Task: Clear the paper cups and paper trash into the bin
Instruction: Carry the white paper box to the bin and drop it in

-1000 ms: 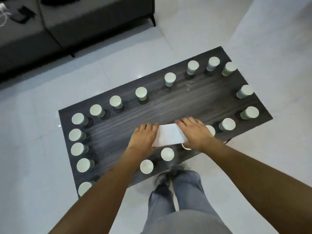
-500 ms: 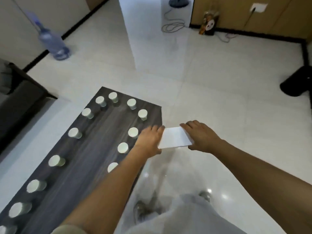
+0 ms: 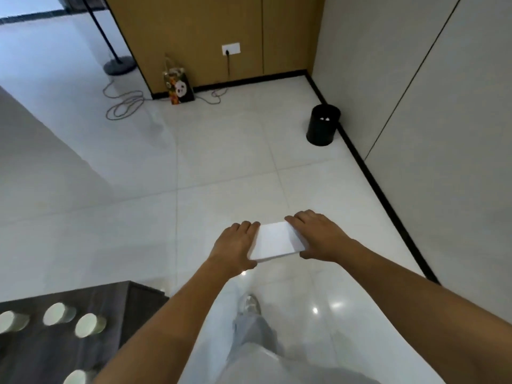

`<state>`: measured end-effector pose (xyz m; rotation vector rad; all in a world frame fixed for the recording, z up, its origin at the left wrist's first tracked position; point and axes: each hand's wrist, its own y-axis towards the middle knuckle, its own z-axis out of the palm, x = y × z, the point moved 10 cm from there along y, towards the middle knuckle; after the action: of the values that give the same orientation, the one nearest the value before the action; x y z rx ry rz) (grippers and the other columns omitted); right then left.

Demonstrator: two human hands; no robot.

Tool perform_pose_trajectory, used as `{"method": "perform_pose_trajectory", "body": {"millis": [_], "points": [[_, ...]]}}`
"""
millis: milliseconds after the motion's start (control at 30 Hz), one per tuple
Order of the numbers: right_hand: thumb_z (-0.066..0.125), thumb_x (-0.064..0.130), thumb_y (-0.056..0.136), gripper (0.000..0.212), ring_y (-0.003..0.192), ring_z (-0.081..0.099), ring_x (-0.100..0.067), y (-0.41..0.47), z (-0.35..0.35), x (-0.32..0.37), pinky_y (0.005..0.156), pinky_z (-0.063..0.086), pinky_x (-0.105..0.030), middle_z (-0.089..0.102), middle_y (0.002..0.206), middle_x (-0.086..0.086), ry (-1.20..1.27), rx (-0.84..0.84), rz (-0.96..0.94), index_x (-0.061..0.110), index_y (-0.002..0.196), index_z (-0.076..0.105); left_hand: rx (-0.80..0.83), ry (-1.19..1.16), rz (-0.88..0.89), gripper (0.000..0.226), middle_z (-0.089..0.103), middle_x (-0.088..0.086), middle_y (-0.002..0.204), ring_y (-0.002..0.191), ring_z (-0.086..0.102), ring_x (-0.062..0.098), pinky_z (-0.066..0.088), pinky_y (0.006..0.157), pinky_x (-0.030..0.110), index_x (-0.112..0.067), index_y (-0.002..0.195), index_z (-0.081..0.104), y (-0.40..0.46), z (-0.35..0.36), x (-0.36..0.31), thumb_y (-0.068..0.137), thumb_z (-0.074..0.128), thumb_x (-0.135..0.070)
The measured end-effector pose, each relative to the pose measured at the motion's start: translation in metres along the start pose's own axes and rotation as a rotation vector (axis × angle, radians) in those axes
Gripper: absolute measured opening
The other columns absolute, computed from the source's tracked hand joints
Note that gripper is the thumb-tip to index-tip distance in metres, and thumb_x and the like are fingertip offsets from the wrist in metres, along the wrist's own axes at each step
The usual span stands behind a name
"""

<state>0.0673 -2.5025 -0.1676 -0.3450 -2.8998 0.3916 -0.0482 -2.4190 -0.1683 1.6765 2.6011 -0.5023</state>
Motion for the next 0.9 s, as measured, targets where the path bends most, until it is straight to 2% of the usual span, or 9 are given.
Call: {"method": "perform_pose_trajectory", "body": {"millis": [367,467,667,900], "points": [[0.079,0.031,0.069,0.089,0.123,0.038,-0.017,0.183,-0.073,-0.191,0.096,0.034,-0.027,0.044,0.135,0.002,0.171,-0.028,0.212,0.022,0.144,0.031,0.053,-0.036,0.151,0.089,0.04,0.002,0.14,0.125,0.039,0.019,0.034,0.102,0.026,-0.015,0.146,0.022,0.281,-0.081,0.044,0.077,0.071,-0.043],[0.079,0.032,0.069,0.09,0.124,0.038,-0.017,0.224,-0.102,-0.239,0.099,0.035,-0.028,0.044,0.136,0.002,0.184,-0.052,0.261,0.022,0.144,0.031,0.056,-0.018,0.197,0.09,0.042,0.001,0.139,0.124,0.04,0.02,0.035,0.101,0.027,-0.016,0.146,0.024,0.354,-0.11,0.051,0.075,0.073,-0.043],[0.078,0.033,0.071,0.089,0.126,0.035,-0.017,0.292,-0.126,-0.356,0.099,0.033,-0.027,0.041,0.138,0.002,0.248,-0.044,0.352,0.023,0.145,0.028,0.096,0.03,0.297,0.088,0.047,0.001,0.134,0.119,0.043,0.018,0.039,0.097,0.028,-0.018,0.143,0.028,0.504,-0.134,0.037,0.073,0.075,-0.042],[0.079,0.034,0.069,0.091,0.126,0.036,-0.018,0.388,-0.166,-0.531,0.102,0.035,-0.029,0.042,0.137,0.002,0.279,-0.049,0.403,0.023,0.144,0.029,0.14,0.028,0.282,0.088,0.044,0.001,0.137,0.122,0.042,0.019,0.04,0.101,0.031,-0.02,0.143,0.026,0.708,-0.166,0.005,0.074,0.075,-0.04]]}}
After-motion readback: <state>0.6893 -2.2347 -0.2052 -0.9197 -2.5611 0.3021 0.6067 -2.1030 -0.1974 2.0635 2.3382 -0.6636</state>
